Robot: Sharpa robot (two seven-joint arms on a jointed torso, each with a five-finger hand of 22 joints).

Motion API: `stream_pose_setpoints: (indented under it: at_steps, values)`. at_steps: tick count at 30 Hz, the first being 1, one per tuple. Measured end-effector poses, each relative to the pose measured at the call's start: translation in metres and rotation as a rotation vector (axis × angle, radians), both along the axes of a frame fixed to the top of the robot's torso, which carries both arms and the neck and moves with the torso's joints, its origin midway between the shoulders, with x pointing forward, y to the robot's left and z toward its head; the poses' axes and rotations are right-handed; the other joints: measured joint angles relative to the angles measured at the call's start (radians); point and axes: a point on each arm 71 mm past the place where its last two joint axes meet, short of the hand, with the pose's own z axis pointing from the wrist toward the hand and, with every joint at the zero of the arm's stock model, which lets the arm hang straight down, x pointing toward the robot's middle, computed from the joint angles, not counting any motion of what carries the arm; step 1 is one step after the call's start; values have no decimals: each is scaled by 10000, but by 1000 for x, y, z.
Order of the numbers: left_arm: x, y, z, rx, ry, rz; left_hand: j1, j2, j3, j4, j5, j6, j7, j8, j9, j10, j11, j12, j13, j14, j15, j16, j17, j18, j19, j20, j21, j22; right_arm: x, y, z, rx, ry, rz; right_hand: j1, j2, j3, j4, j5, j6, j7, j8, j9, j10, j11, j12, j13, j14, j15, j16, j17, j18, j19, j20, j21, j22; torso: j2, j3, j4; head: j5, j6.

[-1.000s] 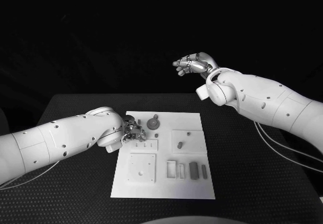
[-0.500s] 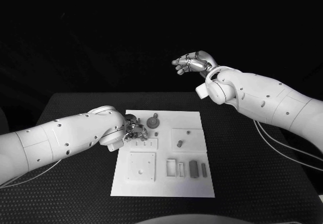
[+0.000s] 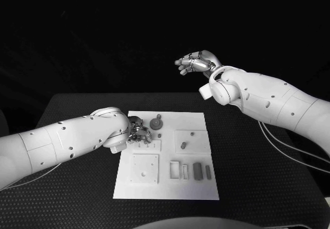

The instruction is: Assemble the parts on the task board

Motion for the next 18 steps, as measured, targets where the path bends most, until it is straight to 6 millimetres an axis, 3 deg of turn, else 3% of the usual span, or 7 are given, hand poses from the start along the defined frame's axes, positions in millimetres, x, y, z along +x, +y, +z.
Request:
stream_pose_setpoints:
  at_steps: [13, 18]
  values:
    - [0, -2, 0, 519, -83, -480, -18, 20, -1, -2, 134, 0, 0, 51, 108, -19, -19, 47, -11, -4, -3, 116, -62, 18, 1, 1, 40, 5, 0, 1, 0, 1, 23, 44, 0, 0, -28, 28, 0, 0, 0, 0, -9, 36, 36, 0, -37, 0, 0, -37, 1, 0, 0, 0, -40, 0, -1, -5, 5, 11, -58]
    - [-1, -5, -1, 636, 16, -653, 22, -21, 125, -125, -182, 0, -1, 47, 214, 14, -55, 85, -66, -5, -5, 194, -187, 54, -37, 40, 40, 4, 0, 2, 0, 2, 31, 65, 0, 0, -27, 28, 0, 0, 0, 0, -9, 36, 36, 0, -48, -1, -1, -37, -9, 0, 0, 0, -40, 0, -1, -5, 5, 12, -83]
